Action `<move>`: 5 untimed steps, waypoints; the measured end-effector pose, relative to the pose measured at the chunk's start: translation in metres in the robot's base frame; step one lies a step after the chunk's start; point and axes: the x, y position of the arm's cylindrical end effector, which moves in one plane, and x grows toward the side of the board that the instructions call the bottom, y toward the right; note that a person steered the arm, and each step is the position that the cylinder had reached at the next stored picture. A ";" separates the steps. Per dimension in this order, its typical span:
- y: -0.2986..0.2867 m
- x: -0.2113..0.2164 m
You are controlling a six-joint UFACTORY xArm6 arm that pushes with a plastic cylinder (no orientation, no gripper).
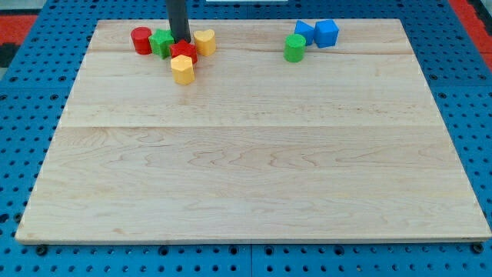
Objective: Slide the yellow heart towards center
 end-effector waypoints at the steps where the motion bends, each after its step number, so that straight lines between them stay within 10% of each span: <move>1: -0.015 0.003; 3: -0.021 0.000; 5: 0.092 -0.020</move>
